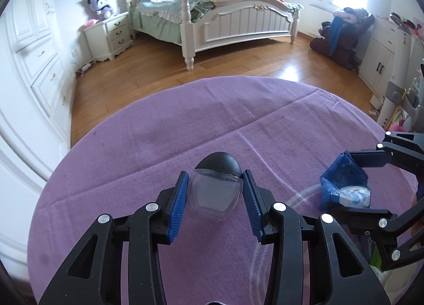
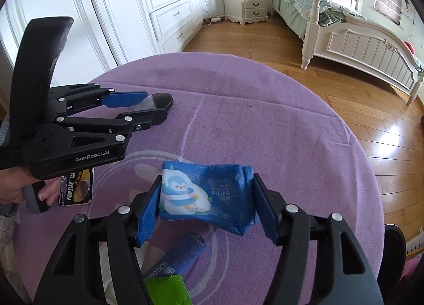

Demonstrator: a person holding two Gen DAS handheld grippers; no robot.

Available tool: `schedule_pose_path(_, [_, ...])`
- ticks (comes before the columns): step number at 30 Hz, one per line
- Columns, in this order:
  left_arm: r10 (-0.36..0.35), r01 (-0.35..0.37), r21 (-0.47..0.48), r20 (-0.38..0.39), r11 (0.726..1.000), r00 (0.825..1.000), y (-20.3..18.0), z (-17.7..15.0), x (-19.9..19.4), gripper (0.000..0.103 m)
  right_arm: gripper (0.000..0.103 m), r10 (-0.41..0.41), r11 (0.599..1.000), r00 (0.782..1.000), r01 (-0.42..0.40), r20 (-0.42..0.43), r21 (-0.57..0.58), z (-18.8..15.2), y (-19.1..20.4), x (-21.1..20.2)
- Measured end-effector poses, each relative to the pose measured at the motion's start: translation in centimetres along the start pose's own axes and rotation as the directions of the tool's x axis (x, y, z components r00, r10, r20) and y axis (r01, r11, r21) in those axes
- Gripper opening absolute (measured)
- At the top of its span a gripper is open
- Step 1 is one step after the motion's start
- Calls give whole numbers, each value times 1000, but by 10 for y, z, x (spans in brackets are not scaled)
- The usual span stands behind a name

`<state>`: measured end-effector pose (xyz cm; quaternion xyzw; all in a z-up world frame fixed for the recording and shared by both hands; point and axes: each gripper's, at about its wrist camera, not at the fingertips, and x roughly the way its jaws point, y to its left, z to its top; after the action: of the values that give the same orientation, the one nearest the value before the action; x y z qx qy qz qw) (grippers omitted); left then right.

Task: Collect trash
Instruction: 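Grasp the clear round lid with the left gripper while the right grasps the blue wipe packet, then carry the clear lid and blue wipe packet over the black bin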

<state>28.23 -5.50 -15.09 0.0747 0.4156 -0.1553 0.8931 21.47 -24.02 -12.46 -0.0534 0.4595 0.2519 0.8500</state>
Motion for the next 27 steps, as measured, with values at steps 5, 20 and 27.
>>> schedule_pose_path(5, [-12, 13, -17, 82, 1000, 997, -20, -3, -30, 42, 50, 25, 997, 995, -31, 96, 67, -12, -12, -33])
schedule_pose_path(20, [-186, 149, 169, 236, 974, 954, -188, 21, -102, 42, 45, -62, 935, 946, -56, 317, 351, -70, -99, -130])
schedule_pose_path(27, [-269, 219, 231, 211, 948, 940, -257, 30, -93, 42, 45, -156, 881, 922, -32, 354, 472, -109, -148, -161])
